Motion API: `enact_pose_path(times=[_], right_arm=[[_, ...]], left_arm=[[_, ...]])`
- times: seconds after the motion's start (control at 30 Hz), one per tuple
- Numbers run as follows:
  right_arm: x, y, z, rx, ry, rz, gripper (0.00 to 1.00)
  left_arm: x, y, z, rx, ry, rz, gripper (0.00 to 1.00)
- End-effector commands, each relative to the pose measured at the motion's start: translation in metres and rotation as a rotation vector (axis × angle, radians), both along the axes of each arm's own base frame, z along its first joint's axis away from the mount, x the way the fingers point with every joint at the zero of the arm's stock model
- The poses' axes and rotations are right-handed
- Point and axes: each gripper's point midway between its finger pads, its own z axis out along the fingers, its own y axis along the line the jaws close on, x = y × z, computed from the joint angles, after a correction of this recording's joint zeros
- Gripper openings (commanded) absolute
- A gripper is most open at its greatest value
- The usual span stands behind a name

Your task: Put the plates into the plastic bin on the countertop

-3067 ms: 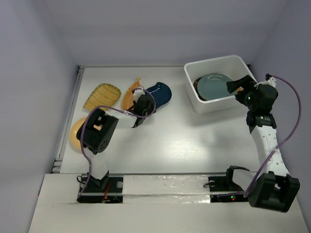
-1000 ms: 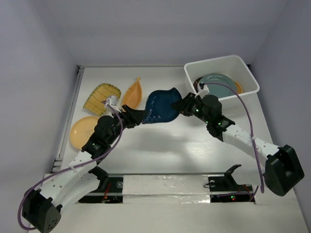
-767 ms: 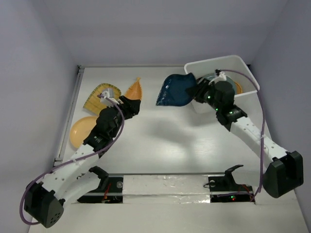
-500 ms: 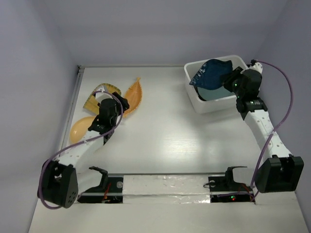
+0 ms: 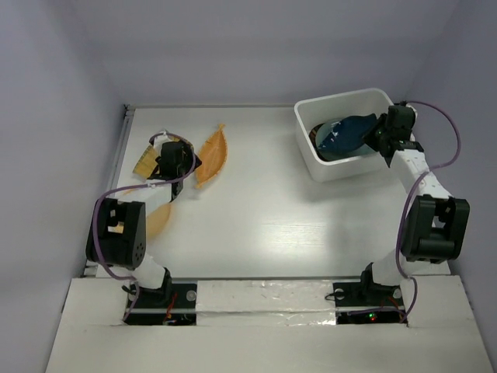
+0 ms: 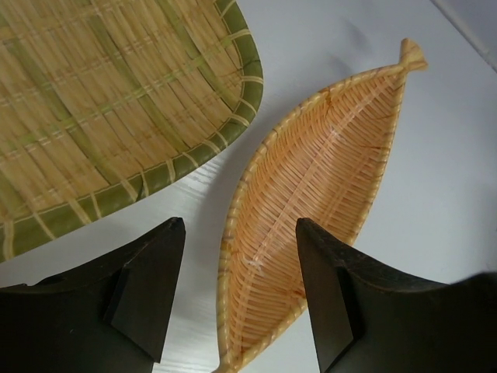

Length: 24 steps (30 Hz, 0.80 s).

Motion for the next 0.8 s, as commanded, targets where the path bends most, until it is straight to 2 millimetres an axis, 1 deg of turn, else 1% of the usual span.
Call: enact_pose_path(times=[0.0,0.03,0.07,0.1,0.13,0.17,0.2,0.27,0.3,0.33,0.4,0.43,0.47,0.5,0.53,0.57,0.63,0.67,0.7,0.73,0.77], right_arm=[[0.028,-0.001,0.064,0.008,-0.185,0.034,0.00],[0.031,0.000,0.061,0.011,-0.175,0.044,0.00],[0.034,0.000,0.051,0.017,-0.152,0.046,0.00],[0.035,0.000,0.048,0.017,-0.146,0.047,0.00],[0.036,0.000,0.045,0.018,-0.137,0.046,0.01],[0.037,0.000,0.040,0.019,-0.128,0.046,0.04],[0.038,-0.005,0.035,0.020,-0.116,0.036,0.06],[0.039,-0.005,0.030,0.021,-0.102,0.039,0.12],[0.039,-0.005,0.024,0.019,-0.088,0.037,0.14],[0.039,-0.007,0.022,0.015,-0.080,0.031,0.20],[0.038,-0.009,0.016,0.010,-0.062,0.020,0.35],[0.037,-0.012,0.017,0.000,-0.064,0.002,0.43],[0.035,-0.013,0.017,-0.003,-0.065,-0.003,0.58],[0.032,-0.014,0.014,-0.005,-0.059,-0.009,0.66],[0.029,-0.015,0.021,-0.010,-0.075,-0.014,0.73],[0.027,-0.019,0.024,-0.024,-0.081,-0.039,0.84],[0.021,-0.022,0.029,-0.033,-0.094,-0.059,0.89],[0.017,-0.022,0.041,-0.038,-0.121,-0.060,0.94],[0.014,-0.022,0.046,-0.040,-0.131,-0.063,0.95],[0.010,-0.022,0.049,-0.042,-0.140,-0.065,0.95],[0.004,-0.020,0.064,-0.043,-0.174,-0.063,0.95]], left_arm=[[0.023,-0.009,0.017,-0.023,-0.061,-0.058,0.56],[0.025,-0.011,0.015,-0.025,-0.057,-0.068,0.57],[0.027,-0.013,0.013,-0.028,-0.055,-0.078,0.57],[0.027,-0.016,0.005,-0.035,-0.037,-0.093,0.56],[0.027,-0.017,0.002,-0.040,-0.035,-0.098,0.56],[0.027,-0.019,-0.001,-0.044,-0.028,-0.104,0.56],[0.026,-0.021,-0.006,-0.051,-0.021,-0.117,0.56],[0.025,-0.022,-0.009,-0.057,-0.024,-0.121,0.55],[0.025,-0.024,-0.011,-0.061,-0.022,-0.128,0.55],[0.025,-0.024,-0.011,-0.062,-0.025,-0.129,0.55],[0.025,-0.025,-0.016,-0.064,-0.017,-0.134,0.54],[0.025,-0.025,-0.018,-0.066,-0.015,-0.135,0.54],[0.025,-0.026,-0.020,-0.068,-0.012,-0.135,0.53],[0.025,-0.026,-0.023,-0.069,-0.004,-0.135,0.53],[0.024,-0.030,-0.025,-0.070,-0.004,-0.146,0.53],[0.025,-0.031,-0.026,-0.071,-0.002,-0.147,0.52],[0.024,-0.035,-0.032,-0.071,0.009,-0.155,0.51],[0.025,-0.035,-0.033,-0.072,0.011,-0.154,0.51],[0.024,-0.035,-0.036,-0.073,0.020,-0.155,0.50],[0.025,-0.035,-0.036,-0.070,0.016,-0.152,0.50],[0.025,-0.034,-0.037,-0.069,0.018,-0.150,0.49]])
